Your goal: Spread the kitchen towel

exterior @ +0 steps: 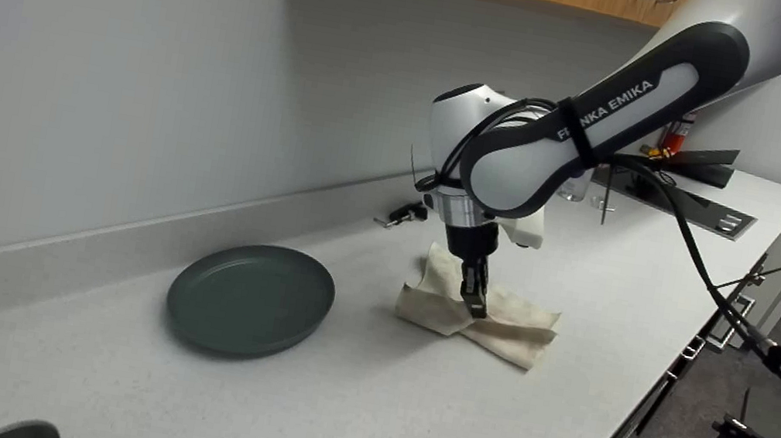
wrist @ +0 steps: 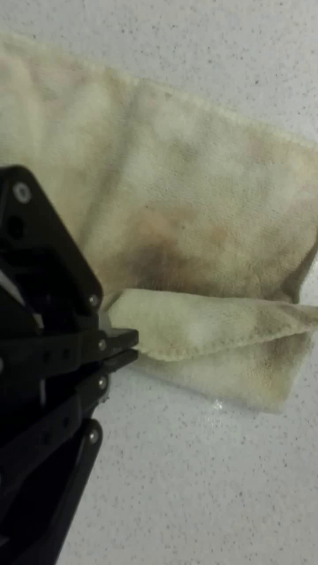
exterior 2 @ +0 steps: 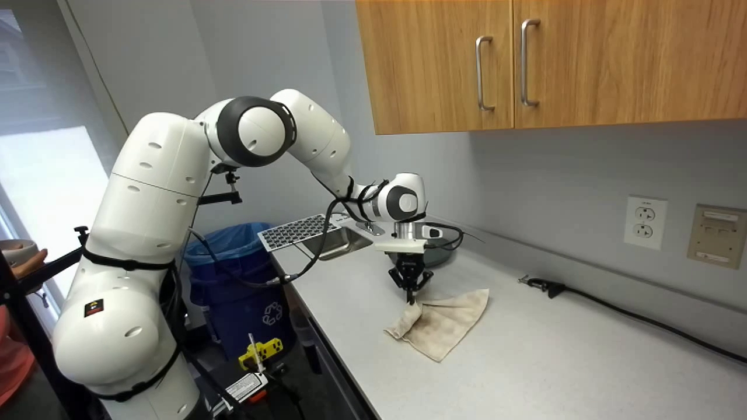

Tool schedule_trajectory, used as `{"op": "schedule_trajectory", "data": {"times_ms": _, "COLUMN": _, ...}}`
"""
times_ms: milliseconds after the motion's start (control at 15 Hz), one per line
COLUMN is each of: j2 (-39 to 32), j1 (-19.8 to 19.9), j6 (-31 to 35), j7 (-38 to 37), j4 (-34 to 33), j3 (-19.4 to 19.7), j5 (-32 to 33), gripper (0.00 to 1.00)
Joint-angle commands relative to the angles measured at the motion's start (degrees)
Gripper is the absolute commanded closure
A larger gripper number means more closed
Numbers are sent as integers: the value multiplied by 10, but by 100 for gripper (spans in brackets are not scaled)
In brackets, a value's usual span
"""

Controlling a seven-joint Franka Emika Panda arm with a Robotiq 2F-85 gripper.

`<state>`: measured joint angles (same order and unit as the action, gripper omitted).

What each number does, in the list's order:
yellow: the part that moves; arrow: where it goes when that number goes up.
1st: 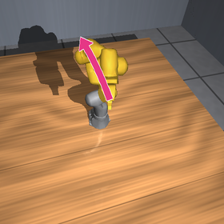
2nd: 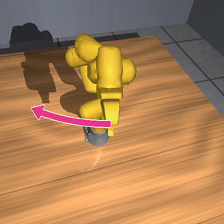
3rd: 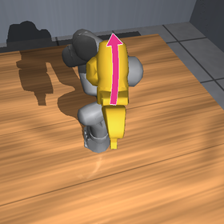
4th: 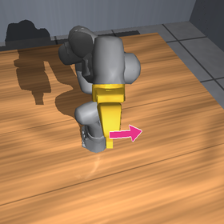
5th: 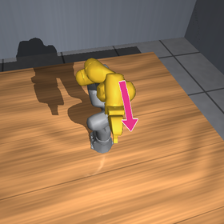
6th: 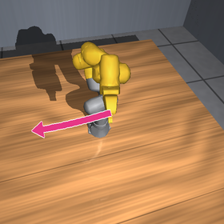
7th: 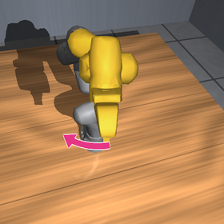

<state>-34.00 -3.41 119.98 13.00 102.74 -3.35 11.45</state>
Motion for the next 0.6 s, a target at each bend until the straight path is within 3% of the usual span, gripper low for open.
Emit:
{"op": "schedule_trajectory", "data": {"times_ms": 0, "j2": 59, "j1": -12, "j6": 26, "j7": -9, "j4": 68, "j3": -15, "j5": 0, "gripper": 100}}
{"op": "schedule_trajectory", "data": {"times_ms": 533, "j2": 100, "j1": -52, "j6": 34, "j7": -23, "j4": 137, "j3": -35, "j5": 14, "gripper": 100}}
